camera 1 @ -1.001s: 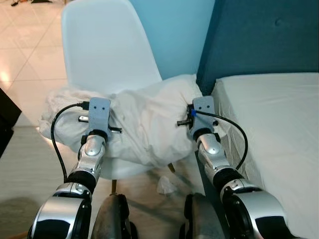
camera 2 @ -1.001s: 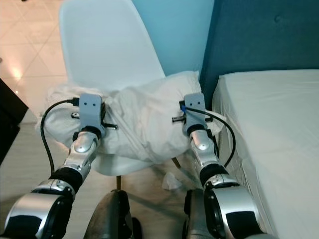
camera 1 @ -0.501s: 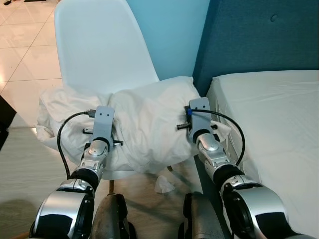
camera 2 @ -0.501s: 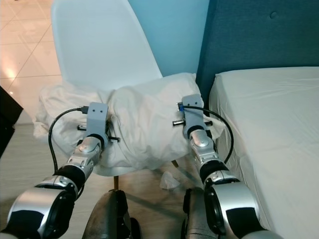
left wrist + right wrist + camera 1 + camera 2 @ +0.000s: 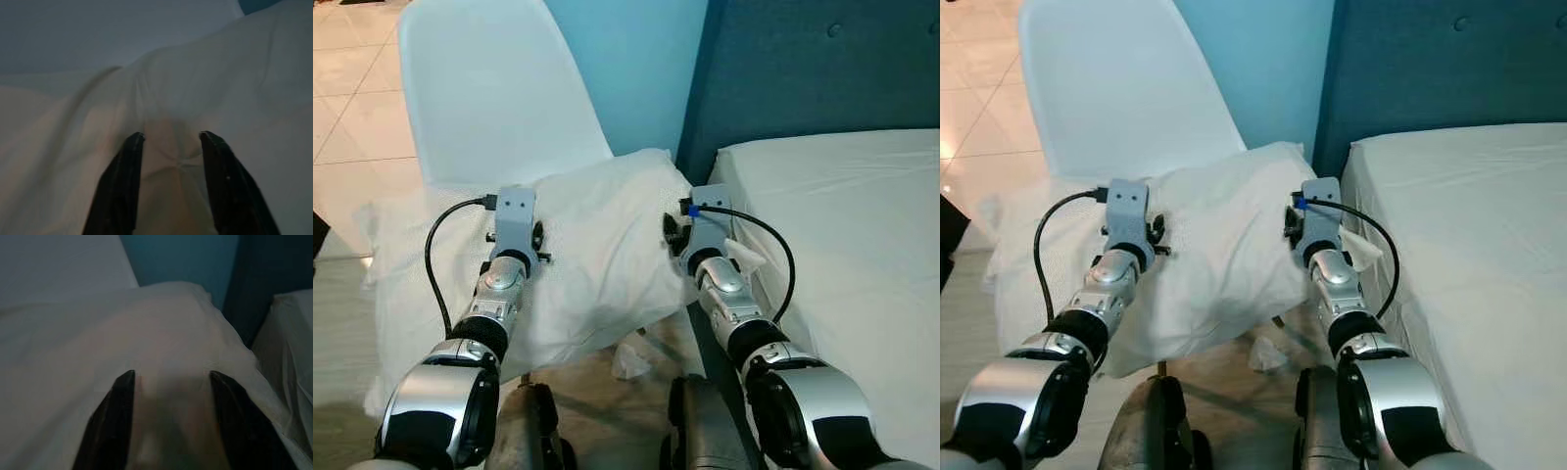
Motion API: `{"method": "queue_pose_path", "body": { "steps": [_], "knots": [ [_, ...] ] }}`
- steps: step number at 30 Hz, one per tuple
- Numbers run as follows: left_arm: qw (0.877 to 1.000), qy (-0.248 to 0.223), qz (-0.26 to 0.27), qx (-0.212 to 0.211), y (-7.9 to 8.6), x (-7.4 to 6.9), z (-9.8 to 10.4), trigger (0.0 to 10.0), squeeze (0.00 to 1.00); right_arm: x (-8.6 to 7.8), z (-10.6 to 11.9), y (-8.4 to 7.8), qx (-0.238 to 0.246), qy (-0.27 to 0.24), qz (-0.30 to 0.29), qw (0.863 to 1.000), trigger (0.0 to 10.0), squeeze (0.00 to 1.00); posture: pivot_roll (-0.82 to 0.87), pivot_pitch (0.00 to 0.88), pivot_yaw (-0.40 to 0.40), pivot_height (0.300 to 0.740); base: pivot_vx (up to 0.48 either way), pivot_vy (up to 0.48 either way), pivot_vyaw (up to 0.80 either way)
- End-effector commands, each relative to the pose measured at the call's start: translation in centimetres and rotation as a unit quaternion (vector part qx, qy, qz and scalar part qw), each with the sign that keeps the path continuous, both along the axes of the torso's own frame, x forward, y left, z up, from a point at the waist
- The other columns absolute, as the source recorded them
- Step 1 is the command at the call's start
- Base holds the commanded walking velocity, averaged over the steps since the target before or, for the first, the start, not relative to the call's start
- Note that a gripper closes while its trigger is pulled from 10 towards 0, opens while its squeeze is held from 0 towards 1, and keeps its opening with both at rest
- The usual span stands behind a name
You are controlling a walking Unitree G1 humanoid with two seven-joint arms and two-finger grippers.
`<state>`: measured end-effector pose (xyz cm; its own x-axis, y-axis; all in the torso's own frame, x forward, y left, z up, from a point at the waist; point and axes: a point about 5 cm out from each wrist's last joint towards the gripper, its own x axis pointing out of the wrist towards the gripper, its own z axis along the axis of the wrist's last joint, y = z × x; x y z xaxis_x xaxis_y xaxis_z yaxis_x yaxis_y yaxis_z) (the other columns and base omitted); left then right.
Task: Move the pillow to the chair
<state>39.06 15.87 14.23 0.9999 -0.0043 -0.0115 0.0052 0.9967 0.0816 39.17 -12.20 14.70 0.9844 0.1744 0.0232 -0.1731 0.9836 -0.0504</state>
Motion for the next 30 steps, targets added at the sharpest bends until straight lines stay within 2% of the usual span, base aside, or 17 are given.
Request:
{"method": "queue_pose_path", "body": {
  "steps": [1,2,3,5,6,8,12,13,15,16,17,19,22,23,27,30],
  "knots": [
    [1.0,0.004,0.008,0.0,0.4,-0.3,-0.5,10.0,1.0,0.1,0.7,0.5,-0.003,-0.016,0.006,1.0,10.0,1.0,0.02,0.249,-0.012,0.601,0.0,0.0,0.0],
    [1.0,-0.002,0.012,0.002,0.6,-0.3,-0.4,10.0,1.0,0.2,0.9,0.3,-0.02,-0.023,-0.004,1.0,10.0,1.0,0.03,0.247,-0.012,0.601,0.0,0.0,0.0],
    [1.0,-0.018,0.014,-0.005,0.8,-0.2,0.1,10.0,1.0,0.3,1.4,0.1,-0.019,-0.039,-0.012,0.999,10.0,0.25,0.03,0.239,-0.014,0.601,0.0,0.0,0.0],
    [0.999,-0.028,0.014,-0.01,0.9,-0.1,0.5,10.0,1.0,0.4,1.8,-0.1,-0.017,-0.05,-0.017,0.998,10.0,0.25,0.03,0.239,-0.014,0.601,0.0,0.0,0.0],
    [0.997,-0.066,0.012,-0.025,1.1,0.0,1.8,10.0,0.0,0.6,3.0,-0.4,0.016,-0.076,-0.016,0.997,10.0,0.0,0.03,0.227,-0.012,0.601,0.0,0.0,0.0],
    [0.995,-0.093,0.013,-0.031,1.5,-0.1,2.8,10.0,0.0,0.7,3.8,-0.6,0.038,-0.089,-0.01,0.995,10.0,0.0,0.03,0.217,-0.015,0.601,0.0,0.0,0.0],
    [0.995,-0.1,0.007,-0.027,1.8,-0.4,3.1,10.0,0.0,0.6,4.0,-1.2,0.03,-0.096,-0.012,0.995,10.0,0.0,0.04,0.195,-0.015,0.601,0.0,0.0,0.0],
    [0.994,-0.108,-0.001,-0.003,2.5,-1.0,3.1,10.0,0.0,0.3,3.5,-2.4,0.018,-0.091,-0.025,0.995,10.0,0.0,0.04,0.185,-0.012,0.601,0.0,0.0,0.0],
    [0.993,-0.114,-0.002,0.004,2.7,-1.3,3.1,10.0,0.0,0.2,3.3,-2.7,0.016,-0.091,-0.03,0.995,10.0,0.0,0.04,0.177,-0.012,0.601,0.0,0.0,0.0],
    [0.991,-0.136,0.002,-0.004,3.2,-1.9,3.3,10.0,0.0,-0.3,3.2,-3.5,0.019,-0.107,-0.037,0.993,10.0,0.0,0.04,0.147,-0.008,0.601,0.0,0.0,0.0],
    [0.991,-0.136,0.002,-0.004,3.2,-1.9,3.3,10.0,0.0,-0.3,3.2,-3.5,0.019,-0.107,-0.037,0.993,10.0,0.0,0.04,0.147,-0.008,0.601,0.0,0.0,0.0],
    [0.987,-0.158,0.023,-0.032,4.0,-2.9,3.3,10.0,0.0,-0.9,2.8,-4.6,0.029,-0.122,-0.056,0.99,10.0,0.0,0.04,0.114,-0.004,0.601,0.0,0.0,0.0],
    [0.986,-0.152,0.059,-0.046,4.6,-3.5,2.8,10.0,0.0,-1.3,2.0,-4.9,0.038,-0.108,-0.069,0.991,10.0,0.0,0.03,0.091,-0.002,0.601,0.0,0.0,0.0],
    [0.987,-0.138,0.063,-0.05,4.5,-3.6,2.2,10.0,0.0,-1.4,1.6,-4.8,0.027,-0.104,-0.07,0.992,10.0,0.0,0.04,0.085,-0.002,0.601,0.0,0.0,0.0],
    [0.99,-0.11,0.061,-0.058,3.9,-4.0,1.1,10.0,0.0,-1.9,0.4,-4.5,0.005,-0.087,-0.072,0.994,10.0,0.0,0.04,0.065,0.0,0.601,0.0,0.0,0.0],
    [0.992,-0.103,0.06,-0.053,3.3,-4.3,1.0,10.0,0.0,-2.2,-0.4,-4.4,0.001,-0.075,-0.077,0.994,10.0,0.0,0.04,0.055,0.001,0.601,0.0,0.0,0.0]
  ]
}}
